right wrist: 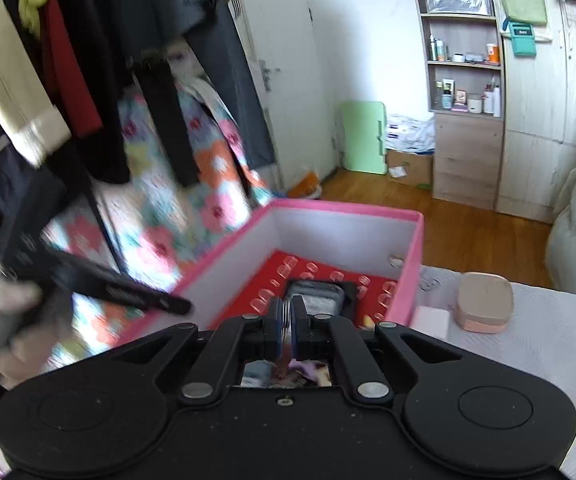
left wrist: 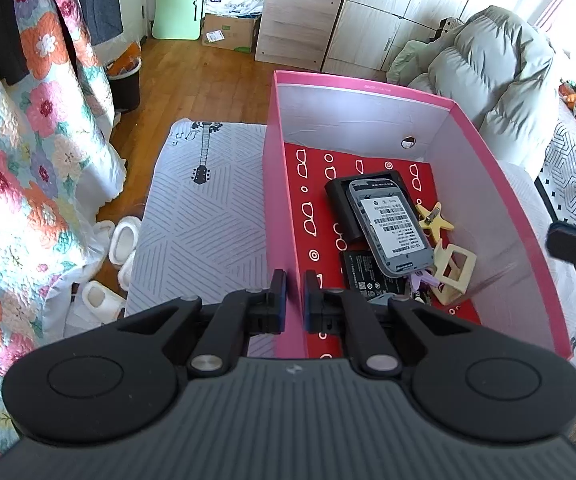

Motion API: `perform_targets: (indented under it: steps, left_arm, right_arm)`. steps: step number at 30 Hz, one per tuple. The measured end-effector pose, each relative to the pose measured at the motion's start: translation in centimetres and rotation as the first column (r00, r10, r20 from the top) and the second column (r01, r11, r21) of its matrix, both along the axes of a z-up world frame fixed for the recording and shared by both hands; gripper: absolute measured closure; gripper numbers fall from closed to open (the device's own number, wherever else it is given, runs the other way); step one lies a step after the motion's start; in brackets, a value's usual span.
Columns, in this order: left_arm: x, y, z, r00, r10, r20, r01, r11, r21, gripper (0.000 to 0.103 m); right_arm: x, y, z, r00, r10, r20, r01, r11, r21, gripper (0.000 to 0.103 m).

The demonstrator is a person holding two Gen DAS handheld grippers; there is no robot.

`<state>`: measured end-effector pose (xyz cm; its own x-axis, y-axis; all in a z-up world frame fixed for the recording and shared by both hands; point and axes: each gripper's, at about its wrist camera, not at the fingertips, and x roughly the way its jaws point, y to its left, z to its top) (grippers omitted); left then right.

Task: Organize rigid objects
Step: 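Lower the keys into the pink box and open the right tool, then move the right tool to the table and grasp the white charger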

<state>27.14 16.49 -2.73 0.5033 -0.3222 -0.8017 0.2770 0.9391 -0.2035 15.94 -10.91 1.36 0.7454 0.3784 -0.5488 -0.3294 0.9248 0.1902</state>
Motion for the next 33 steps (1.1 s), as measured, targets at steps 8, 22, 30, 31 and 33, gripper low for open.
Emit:
perform_targets:
  steps: [8, 22, 30, 31, 33]
  left_arm:
    - [-0.1, -0.1, -0.2, 1.0, 0.003, 0.006, -0.003, 1.0, 0.01, 0.096]
    - [0.2, -0.4, -0.2, 1.0, -0.014, 0.01, 0.014, 0.999, 0.037, 0.096]
    - [0.4, -0.6, -0.2, 1.0, -0.014, -0.003, 0.014, 0.999, 0.046, 0.096]
    - [0.4, -0.6, -0.2, 1.0, -0.013, -0.004, 0.013, 0.999, 0.046, 0.096]
    - [0.5, -0.6, -0.2, 1.0, -0.008, -0.007, 0.008, 0.999, 0.046, 0.096]
  right_arm:
    - [2.4, -7.7, -1.6, 0.98, -0.175, -0.094, 0.185, 0.975, 0.122, 0.087]
    - [9.9, -7.5, -8.2, 0.984, 0.139, -0.113, -0.163, 0.957, -0.24, 0.042]
    - [11.0, -6.1, -9.2, 0.925, 0.351, -0.147, -0.376, 0.779, -0.501, 0.042]
    - [11.2, -5.9, -9.0, 0.911, 0.382, -0.158, -0.406, 0.75, -0.522, 0.042]
    - [11.8, -5.4, -8.3, 0.886, 0.426, -0.181, -0.452, 0.712, -0.538, 0.042]
